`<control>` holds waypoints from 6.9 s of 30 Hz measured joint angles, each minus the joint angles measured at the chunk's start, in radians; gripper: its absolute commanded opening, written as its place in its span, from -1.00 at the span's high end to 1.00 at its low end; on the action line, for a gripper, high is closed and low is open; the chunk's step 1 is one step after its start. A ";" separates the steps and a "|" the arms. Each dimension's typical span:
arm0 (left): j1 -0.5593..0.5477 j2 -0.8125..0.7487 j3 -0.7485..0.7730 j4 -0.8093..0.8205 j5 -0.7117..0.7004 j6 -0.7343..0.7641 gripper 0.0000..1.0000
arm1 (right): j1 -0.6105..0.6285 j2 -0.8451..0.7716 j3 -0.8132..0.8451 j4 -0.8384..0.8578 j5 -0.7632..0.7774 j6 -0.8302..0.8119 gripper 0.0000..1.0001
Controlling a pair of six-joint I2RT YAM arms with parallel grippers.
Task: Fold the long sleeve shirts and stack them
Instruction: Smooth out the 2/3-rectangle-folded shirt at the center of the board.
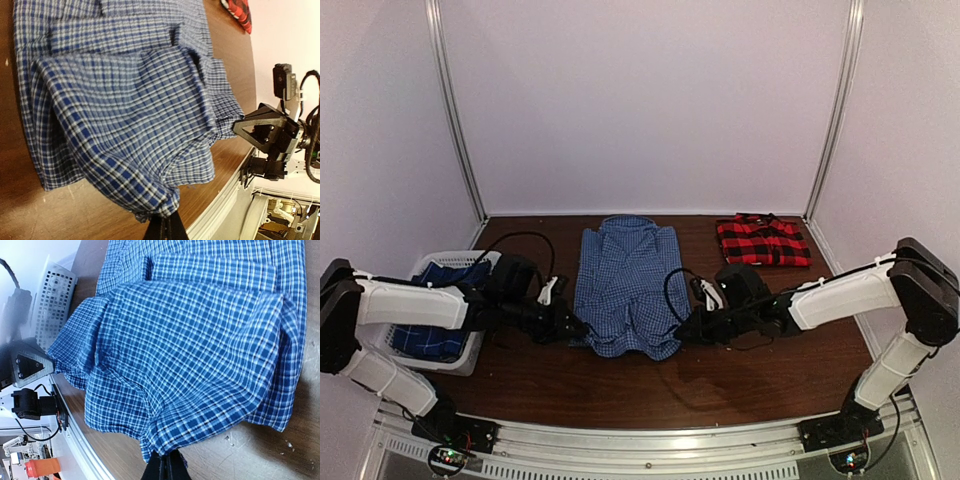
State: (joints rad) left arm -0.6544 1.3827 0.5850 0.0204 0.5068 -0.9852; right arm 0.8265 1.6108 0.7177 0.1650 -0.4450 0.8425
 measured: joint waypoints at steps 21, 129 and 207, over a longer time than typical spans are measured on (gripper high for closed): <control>0.259 0.399 0.361 0.061 0.039 0.056 0.80 | -0.279 0.278 0.371 0.045 -0.042 -0.027 0.65; 0.285 0.492 0.599 -0.153 -0.105 0.229 -0.01 | -0.268 0.564 0.833 -0.376 0.209 -0.489 0.96; 0.258 0.349 0.476 -0.156 -0.103 0.244 0.00 | 0.046 0.520 0.592 0.053 -0.016 0.056 -0.12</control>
State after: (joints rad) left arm -0.3965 1.7313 1.0611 -0.1360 0.4042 -0.7414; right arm 0.8722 2.1304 1.3098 0.2176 -0.4606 0.8982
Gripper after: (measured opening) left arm 0.501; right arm 0.598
